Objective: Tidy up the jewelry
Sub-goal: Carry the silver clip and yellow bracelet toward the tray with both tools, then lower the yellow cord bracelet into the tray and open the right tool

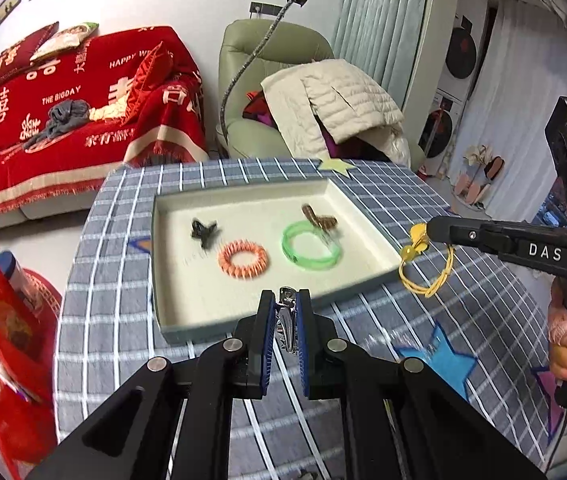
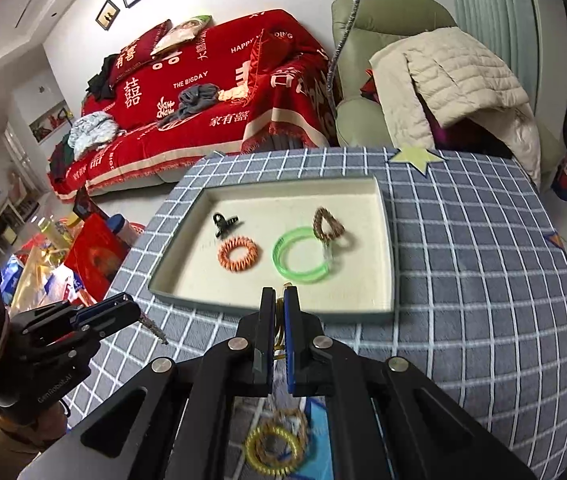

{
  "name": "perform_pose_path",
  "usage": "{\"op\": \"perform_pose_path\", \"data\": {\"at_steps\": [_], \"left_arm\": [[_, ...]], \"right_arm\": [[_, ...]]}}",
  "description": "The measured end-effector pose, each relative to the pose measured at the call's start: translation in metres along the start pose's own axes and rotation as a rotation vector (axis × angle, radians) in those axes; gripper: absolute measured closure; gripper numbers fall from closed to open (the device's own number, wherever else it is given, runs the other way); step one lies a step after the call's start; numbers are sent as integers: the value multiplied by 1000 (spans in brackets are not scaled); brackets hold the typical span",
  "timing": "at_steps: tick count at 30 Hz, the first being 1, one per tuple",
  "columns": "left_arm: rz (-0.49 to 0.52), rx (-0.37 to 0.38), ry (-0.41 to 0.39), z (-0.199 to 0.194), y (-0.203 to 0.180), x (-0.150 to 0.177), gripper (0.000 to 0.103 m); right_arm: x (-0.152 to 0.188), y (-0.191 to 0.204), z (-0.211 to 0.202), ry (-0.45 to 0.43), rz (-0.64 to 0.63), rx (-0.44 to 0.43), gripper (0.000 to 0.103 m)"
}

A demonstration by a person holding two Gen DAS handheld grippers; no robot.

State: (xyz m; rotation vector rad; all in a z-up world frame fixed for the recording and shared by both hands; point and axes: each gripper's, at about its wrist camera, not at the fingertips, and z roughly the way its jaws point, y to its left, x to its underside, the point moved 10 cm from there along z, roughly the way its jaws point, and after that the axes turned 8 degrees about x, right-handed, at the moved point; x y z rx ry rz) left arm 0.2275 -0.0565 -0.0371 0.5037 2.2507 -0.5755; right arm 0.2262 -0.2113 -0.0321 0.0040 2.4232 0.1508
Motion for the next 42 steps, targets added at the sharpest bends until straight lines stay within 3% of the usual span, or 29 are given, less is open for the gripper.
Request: {"op": "perform_pose_path", "data": {"at_steps": [9, 20, 30, 42], "left_arm": [[-11, -39, 52, 41, 34, -23, 71], [-47, -90, 155, 98, 63, -11, 71], [-46, -155, 201, 128, 73, 0, 71], [-11, -227, 154, 136, 74, -10, 71]], "right_arm": [[-20, 14, 53, 49, 34, -49, 99], [3, 28, 126, 163, 67, -81, 99], [14, 0, 155, 193, 72, -5, 99], [6, -23, 165, 177, 67, 72, 98]]}}
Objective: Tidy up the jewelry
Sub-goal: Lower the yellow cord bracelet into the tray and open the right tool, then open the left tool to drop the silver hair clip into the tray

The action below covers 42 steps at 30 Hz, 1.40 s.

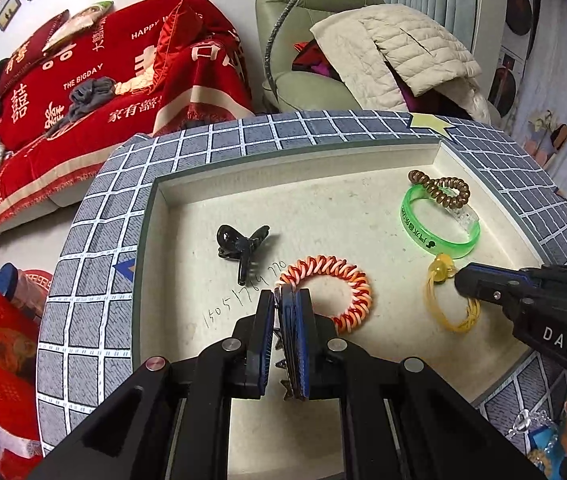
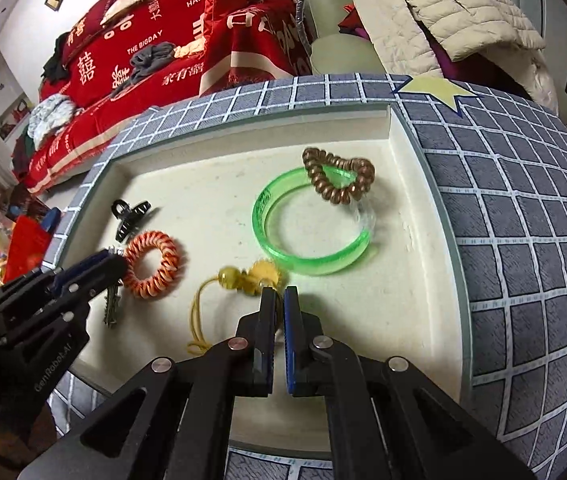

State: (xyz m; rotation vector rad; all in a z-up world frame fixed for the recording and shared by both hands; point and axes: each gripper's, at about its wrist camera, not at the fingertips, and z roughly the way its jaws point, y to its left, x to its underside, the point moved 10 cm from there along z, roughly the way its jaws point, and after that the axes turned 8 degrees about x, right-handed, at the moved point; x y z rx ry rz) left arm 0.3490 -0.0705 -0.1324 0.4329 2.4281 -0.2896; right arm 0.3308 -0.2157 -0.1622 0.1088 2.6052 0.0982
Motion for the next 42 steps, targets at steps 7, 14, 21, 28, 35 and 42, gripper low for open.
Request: {"op": "perform_pose_path", "data": {"at_steps": [7, 14, 21, 28, 35, 42], "left_arm": [[7, -18, -1, -2, 1, 0, 71], [11, -31, -2, -4, -1, 0, 71], [19, -40, -12, -13, -3, -5, 70], [7, -24, -39, -24, -6, -11, 70], [-21, -16, -42, -29, -4, -13, 59], [-25, -61, -92, -45, 4, -19, 0]], "right_arm": [[1, 1, -4, 10, 14, -17, 61], [-2, 1, -25, -34, 35, -39, 43], [-3, -3, -47, -67, 62, -49, 40], [1, -8, -58, -73, 75, -46, 38], [1, -15, -67, -82, 88, -43, 34], [2, -19, -69, -75, 96, -39, 34]]}}
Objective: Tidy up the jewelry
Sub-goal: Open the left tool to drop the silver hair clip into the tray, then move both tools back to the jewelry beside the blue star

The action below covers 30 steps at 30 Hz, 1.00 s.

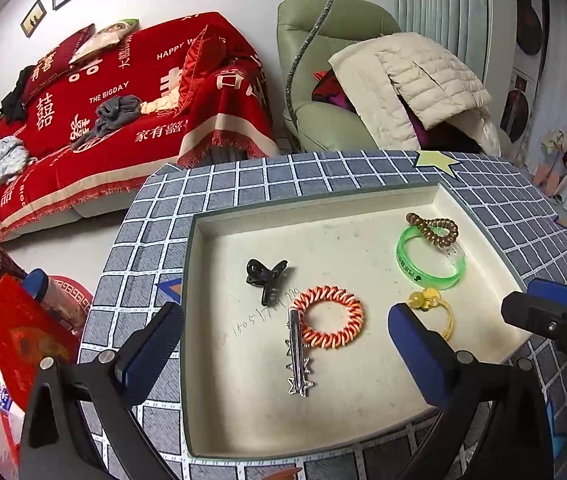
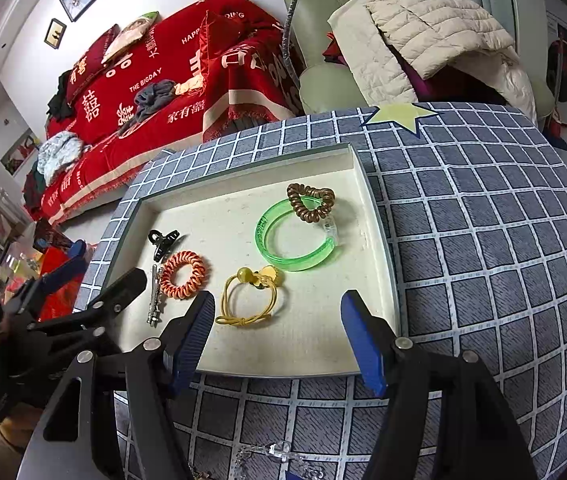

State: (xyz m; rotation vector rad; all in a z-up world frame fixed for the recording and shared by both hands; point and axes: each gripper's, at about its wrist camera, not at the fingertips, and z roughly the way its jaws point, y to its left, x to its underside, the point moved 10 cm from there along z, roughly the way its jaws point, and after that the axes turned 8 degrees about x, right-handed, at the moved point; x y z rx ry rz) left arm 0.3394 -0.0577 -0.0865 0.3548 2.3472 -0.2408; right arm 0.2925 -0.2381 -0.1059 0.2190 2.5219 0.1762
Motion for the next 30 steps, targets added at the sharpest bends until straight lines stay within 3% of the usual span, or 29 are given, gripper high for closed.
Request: {"op": "perform_pose_path", "data": {"at_steps": [2, 4, 6, 9, 16, 30], "left_arm": [[7, -9, -15, -6, 2, 0, 0], [9, -11, -26, -13, 2, 1, 0], [7, -12, -36, -21, 4, 4, 0], [14, -9, -52, -35, 3, 9, 0], [10, 45, -38, -61, -6, 37, 0], [7, 98, 53, -82, -37, 117, 0]], "right_arm": [[0, 0, -4, -6, 4, -7, 34], [1, 2, -10, -19, 3, -20, 19], [-1, 4, -21, -60, 0, -32, 16], [-1, 7, -38, -120, -8, -40, 0], [5, 9, -76, -189, -16, -47, 0], [88, -22, -85, 0, 19, -23, 0]]}}
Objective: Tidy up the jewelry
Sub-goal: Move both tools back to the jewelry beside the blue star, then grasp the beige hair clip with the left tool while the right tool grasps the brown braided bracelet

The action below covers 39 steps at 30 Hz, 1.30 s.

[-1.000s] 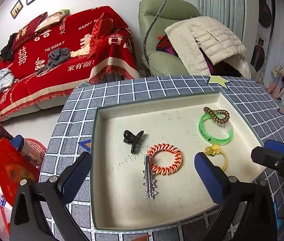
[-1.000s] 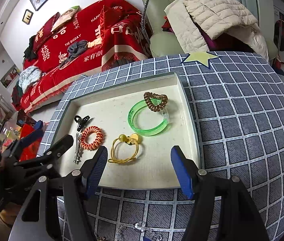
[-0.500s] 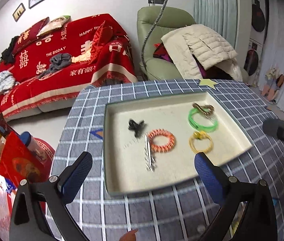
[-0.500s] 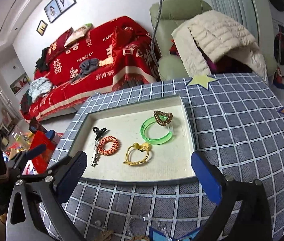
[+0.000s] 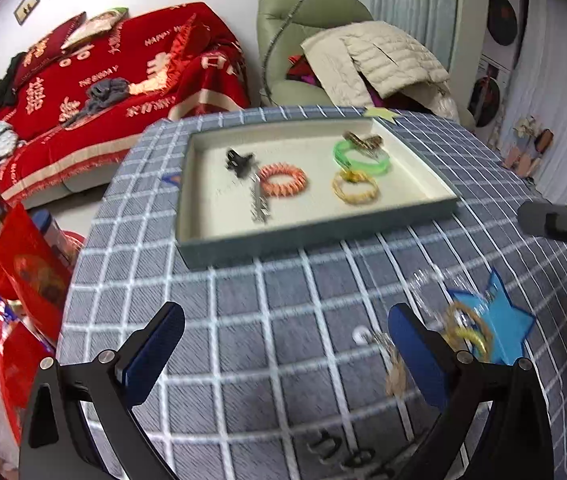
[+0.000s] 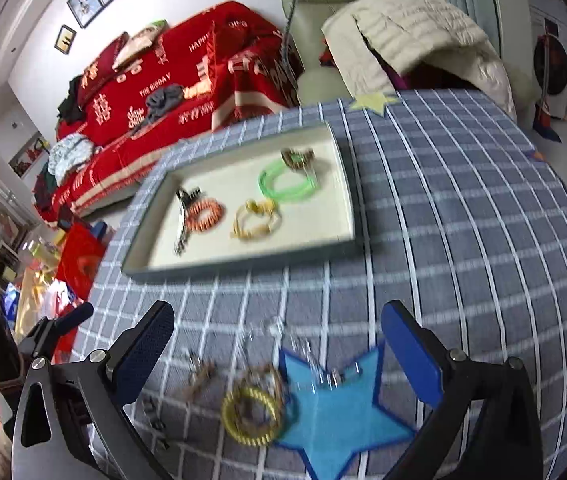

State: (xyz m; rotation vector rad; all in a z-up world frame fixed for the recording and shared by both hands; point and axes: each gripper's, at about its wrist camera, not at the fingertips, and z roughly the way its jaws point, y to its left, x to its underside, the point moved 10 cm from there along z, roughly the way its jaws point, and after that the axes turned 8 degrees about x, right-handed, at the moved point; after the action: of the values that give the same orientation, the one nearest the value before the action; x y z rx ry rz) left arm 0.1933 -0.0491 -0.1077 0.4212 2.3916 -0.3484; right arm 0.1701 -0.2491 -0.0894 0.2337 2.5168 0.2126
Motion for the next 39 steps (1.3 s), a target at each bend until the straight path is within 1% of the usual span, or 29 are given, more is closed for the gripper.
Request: {"op": "perform_pose_path", "data": {"at_steps": [5, 9, 11, 13, 14, 16, 17, 18, 19, 23, 26, 27, 29, 32, 34, 35, 36, 37, 38, 39], "left_arm": [[2, 25, 36, 2, -14, 23, 0], [16, 20, 47, 4, -23, 36, 0], [17, 22, 54, 6, -26, 40, 0], [16, 23, 57, 8, -30, 42, 0], [17, 24, 57, 8, -32, 43, 0], [21, 28, 55, 9, -35, 43, 0], [24, 30, 53, 9, -37, 42, 0], [28, 32, 52, 10, -39, 42, 0], [32, 32, 52, 10, -41, 43, 0], [42, 33, 64, 15, -46, 44, 0], [50, 31, 73, 19, -48, 44, 1], [53, 31, 75, 20, -48, 45, 6], [57, 38, 86, 23, -50, 46, 7], [61, 51, 97, 26, -54, 47, 25], [69, 54, 97, 27, -56, 48, 27], [72, 58, 98, 27, -57, 48, 30], [77, 61, 95, 27, -58, 48, 38], [85, 66, 94, 26, -60, 48, 42], [88, 71, 96, 26, -62, 48, 47], [91, 77, 96, 26, -63, 48, 52]], "right_arm": [[35, -6, 4, 51, -1, 16, 0], [54, -14, 8, 81, 7, 27, 1], [62, -18, 10, 97, 16, 28, 6], [66, -20, 13, 111, 22, 22, 18], [68, -21, 15, 121, 26, 16, 21], [71, -19, 18, 137, 35, 0, 36], [72, -18, 20, 147, 42, -14, 40], [73, -17, 22, 152, 45, -22, 45], [74, -15, 23, 156, 46, -28, 48], [76, -8, 29, 167, 38, -48, 52], [76, -4, 33, 167, 30, -42, 56], [75, -3, 34, 168, 27, -41, 58], [74, 0, 36, 171, 20, -43, 61], [75, 3, 38, 175, -1, -35, 67], [76, 6, 39, 183, -18, -32, 74], [77, 7, 39, 182, -33, -21, 75], [77, 9, 40, 180, -50, -7, 78], [78, 10, 39, 181, -59, -7, 85], [79, 12, 40, 187, -61, -16, 89], [80, 14, 40, 185, -64, -15, 90]]}}
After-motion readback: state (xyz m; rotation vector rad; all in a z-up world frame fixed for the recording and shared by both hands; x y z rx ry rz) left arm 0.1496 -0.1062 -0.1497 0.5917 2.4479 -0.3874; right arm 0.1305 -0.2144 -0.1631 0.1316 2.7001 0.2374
